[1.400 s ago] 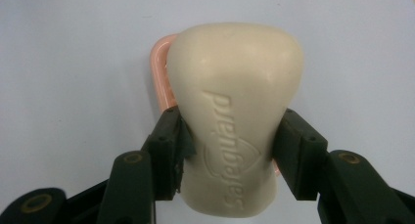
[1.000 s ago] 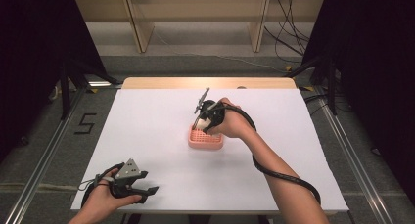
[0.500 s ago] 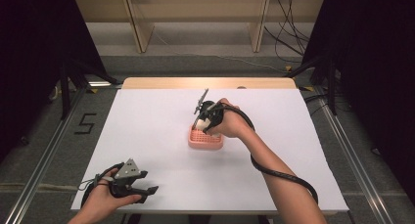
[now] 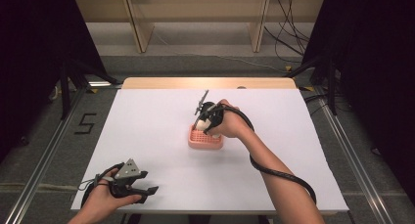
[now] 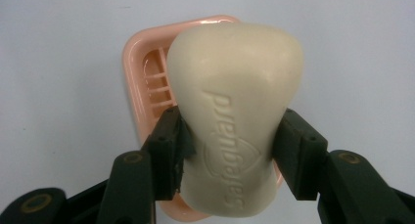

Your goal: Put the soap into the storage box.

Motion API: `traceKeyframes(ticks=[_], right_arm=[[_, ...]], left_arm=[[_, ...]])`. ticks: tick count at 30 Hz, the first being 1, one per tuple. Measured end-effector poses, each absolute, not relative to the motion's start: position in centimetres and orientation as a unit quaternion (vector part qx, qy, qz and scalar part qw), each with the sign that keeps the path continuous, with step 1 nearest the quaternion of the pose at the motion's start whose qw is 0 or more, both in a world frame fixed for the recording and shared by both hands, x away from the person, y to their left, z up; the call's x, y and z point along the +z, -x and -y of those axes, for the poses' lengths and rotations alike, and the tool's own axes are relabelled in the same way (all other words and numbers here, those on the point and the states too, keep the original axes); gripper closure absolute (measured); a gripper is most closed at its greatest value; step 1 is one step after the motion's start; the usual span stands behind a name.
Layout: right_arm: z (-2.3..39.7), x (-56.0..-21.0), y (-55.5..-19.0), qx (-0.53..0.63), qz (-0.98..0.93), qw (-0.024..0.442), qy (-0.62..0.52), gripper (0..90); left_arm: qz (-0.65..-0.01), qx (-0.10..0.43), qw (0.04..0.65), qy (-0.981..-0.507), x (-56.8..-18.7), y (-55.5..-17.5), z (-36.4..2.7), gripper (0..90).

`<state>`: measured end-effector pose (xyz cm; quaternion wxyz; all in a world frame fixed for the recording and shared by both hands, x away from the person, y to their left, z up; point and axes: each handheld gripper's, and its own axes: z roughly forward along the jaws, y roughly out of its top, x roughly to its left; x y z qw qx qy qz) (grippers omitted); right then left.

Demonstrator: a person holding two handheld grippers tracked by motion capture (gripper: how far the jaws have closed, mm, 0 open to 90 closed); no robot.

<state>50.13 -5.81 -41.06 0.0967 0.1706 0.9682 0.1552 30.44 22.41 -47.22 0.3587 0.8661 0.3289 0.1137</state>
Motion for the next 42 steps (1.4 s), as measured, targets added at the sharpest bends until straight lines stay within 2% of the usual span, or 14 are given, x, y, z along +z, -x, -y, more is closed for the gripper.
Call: traceKeyframes(ticks=[42], right_arm=[[5.1, -43.2, -50.7, 0.144, -0.97, 0.082, -0.176, 50.3]], left_arm=[[-0.327, 0.111, 0.358, -0.868, -47.3, -30.5, -22.4, 32.6]])
